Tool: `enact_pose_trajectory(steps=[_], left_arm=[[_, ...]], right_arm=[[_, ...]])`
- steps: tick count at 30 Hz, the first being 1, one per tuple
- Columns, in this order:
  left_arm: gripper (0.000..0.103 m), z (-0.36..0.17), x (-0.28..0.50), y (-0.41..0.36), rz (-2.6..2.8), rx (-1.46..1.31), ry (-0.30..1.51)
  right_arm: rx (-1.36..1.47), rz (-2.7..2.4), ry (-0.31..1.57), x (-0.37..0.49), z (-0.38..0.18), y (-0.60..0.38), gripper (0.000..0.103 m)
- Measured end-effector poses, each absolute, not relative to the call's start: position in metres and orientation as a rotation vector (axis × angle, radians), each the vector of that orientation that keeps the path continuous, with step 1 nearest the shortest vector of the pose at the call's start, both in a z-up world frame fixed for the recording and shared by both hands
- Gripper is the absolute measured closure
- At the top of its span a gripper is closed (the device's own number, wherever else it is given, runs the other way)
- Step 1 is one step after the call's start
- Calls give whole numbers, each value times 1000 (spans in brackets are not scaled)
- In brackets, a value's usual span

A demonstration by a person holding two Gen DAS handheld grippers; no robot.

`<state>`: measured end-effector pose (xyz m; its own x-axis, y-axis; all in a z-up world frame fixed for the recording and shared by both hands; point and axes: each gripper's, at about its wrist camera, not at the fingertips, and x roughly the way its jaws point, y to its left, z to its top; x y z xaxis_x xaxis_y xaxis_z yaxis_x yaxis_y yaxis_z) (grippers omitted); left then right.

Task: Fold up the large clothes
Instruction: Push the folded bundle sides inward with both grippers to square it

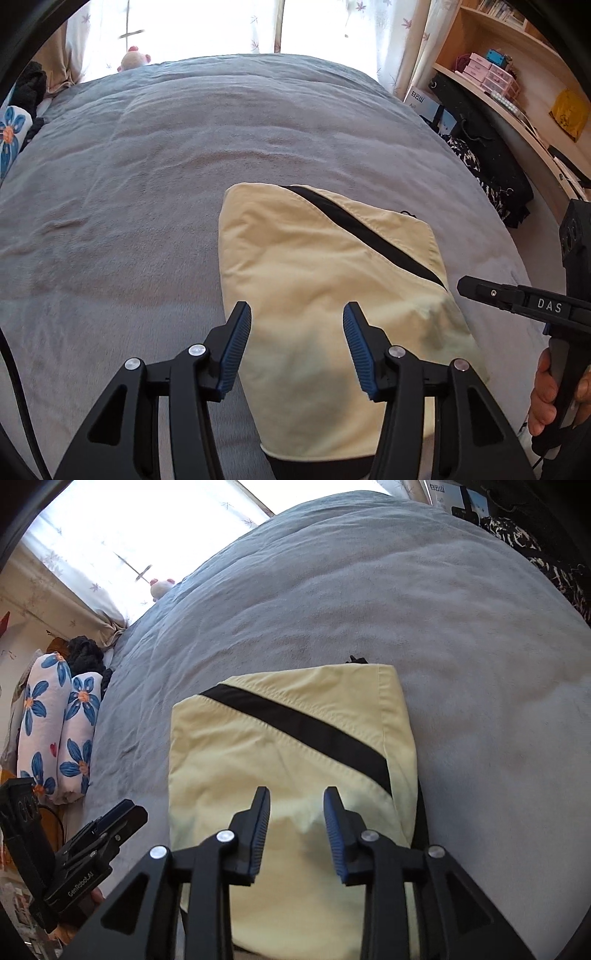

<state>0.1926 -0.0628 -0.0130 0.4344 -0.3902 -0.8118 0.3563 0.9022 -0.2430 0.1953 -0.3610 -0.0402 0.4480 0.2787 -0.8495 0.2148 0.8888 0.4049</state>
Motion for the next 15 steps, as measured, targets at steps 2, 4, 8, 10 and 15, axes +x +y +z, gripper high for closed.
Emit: enact_pose_trajectory(steps=[2,4,8,10,15], left_arm=[[52,-7,182,-62,-462,-31,1016],[46,-1,171,-60,-459,-28,1012],[34,9,152,-57,-436,-19,999],[34,11,143,-55,-422,-7,1000],[34,9,133,-51,-374,19,1023]], right_arm=[[485,54,1118,185,-33,-357,73],[470,69,1111,174,-25,-355,73],[469,97,1118,155,-15,-353,55],[459,97,1122,146,-11,-354,51],[423,51,1137,133,-7,-361,51]])
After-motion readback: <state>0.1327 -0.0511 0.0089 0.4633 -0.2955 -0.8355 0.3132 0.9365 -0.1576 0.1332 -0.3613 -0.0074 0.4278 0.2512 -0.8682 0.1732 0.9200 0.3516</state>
